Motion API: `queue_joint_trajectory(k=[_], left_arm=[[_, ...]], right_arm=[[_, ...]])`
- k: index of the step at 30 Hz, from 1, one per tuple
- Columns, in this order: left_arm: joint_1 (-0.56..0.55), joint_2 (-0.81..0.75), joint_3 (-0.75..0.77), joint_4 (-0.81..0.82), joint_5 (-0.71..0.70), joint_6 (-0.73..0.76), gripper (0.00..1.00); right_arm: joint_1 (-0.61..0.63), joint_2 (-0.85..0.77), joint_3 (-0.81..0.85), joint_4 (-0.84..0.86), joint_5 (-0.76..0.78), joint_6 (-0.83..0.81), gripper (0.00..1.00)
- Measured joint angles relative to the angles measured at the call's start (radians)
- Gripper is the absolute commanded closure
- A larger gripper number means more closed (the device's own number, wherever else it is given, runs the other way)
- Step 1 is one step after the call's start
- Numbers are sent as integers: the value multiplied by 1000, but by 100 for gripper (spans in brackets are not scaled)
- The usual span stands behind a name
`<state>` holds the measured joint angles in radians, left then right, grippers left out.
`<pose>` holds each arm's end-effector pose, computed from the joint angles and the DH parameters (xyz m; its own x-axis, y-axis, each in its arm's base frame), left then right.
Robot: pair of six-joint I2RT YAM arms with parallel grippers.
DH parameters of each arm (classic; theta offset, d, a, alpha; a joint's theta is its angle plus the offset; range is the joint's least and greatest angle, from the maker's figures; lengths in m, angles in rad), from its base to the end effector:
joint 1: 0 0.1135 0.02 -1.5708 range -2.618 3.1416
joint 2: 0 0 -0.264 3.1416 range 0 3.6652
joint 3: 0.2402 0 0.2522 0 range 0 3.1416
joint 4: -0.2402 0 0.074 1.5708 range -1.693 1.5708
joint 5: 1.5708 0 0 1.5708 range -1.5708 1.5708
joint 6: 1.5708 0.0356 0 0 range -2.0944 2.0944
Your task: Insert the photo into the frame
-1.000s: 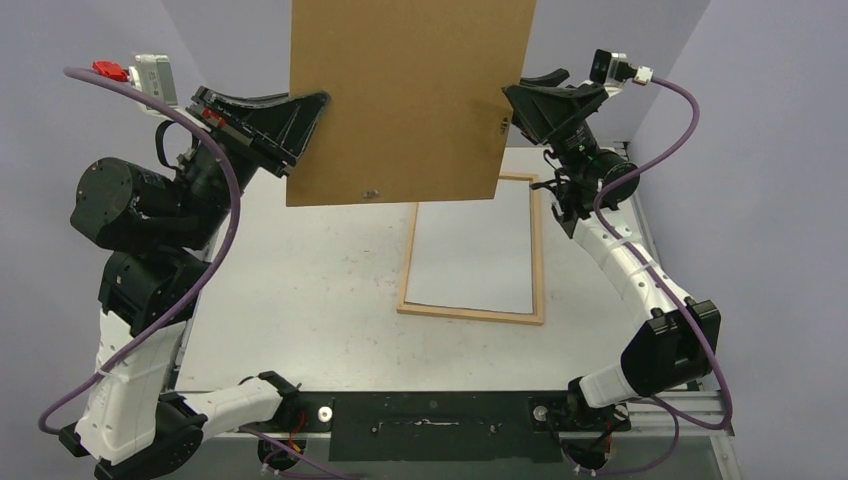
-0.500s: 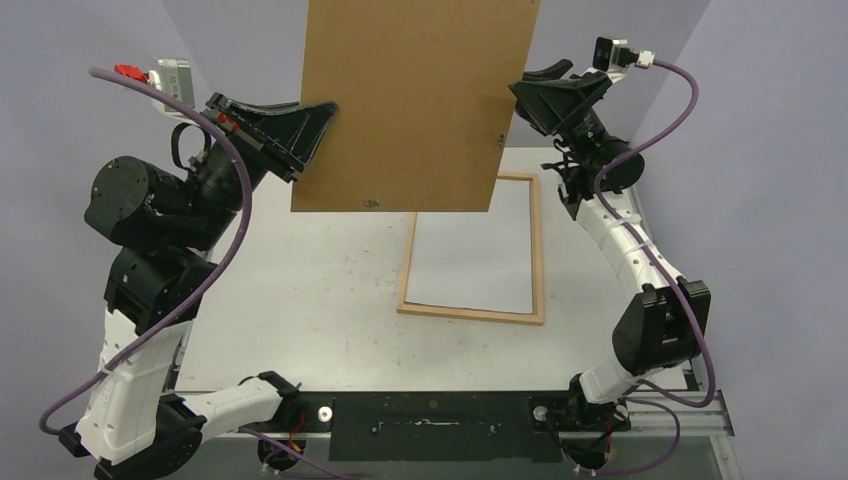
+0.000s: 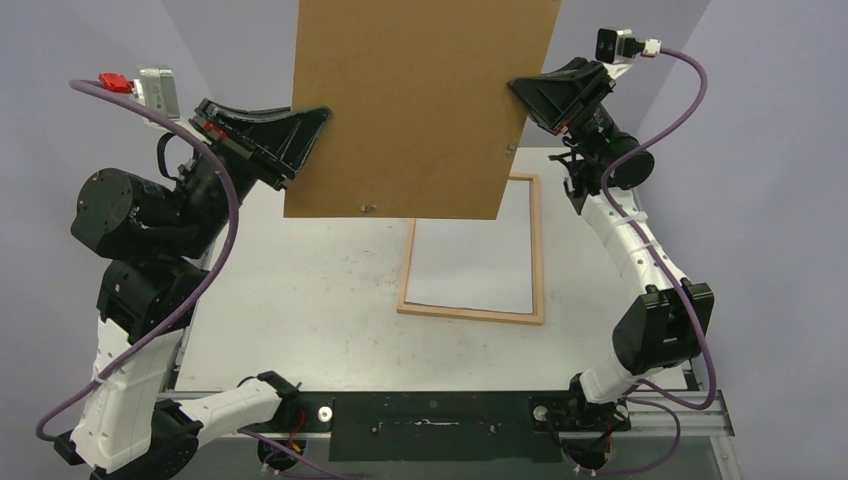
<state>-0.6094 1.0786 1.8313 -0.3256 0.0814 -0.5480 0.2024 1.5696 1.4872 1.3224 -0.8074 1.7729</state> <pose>0.1071 -0.0783 0.6028 -0.0389 -0.6061 -0.7944 0.7157 0.5379 -0.4454 0.2895 0.0857 0.5104 -0.5473 0.5791 -0.6042 -0.8336 -0.3127 0.4553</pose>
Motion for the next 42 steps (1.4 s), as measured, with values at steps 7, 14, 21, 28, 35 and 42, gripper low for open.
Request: queue_joint_trajectory(k=[7,14,21,28,35,42], left_arm=[[3,-34,-90,47,-21,14,41],[2,-61,-218,80,-30,21,20],[2,-101,-303,75,-77,32,18],[2,-117,-354,65,-113,36,15],[3,-75,-418,55,-171,54,15],[42,-1,-551,-1,-193,35,15]], right_arm=[[-6,0,21,32,3,53,100],[-56,0,10,63,15,95,100],[-72,-13,-182,71,100,180,100],[-81,-51,-351,-101,88,118,100],[-161,-121,-472,-220,73,16,100],[-237,-203,-552,-488,72,-184,100]])
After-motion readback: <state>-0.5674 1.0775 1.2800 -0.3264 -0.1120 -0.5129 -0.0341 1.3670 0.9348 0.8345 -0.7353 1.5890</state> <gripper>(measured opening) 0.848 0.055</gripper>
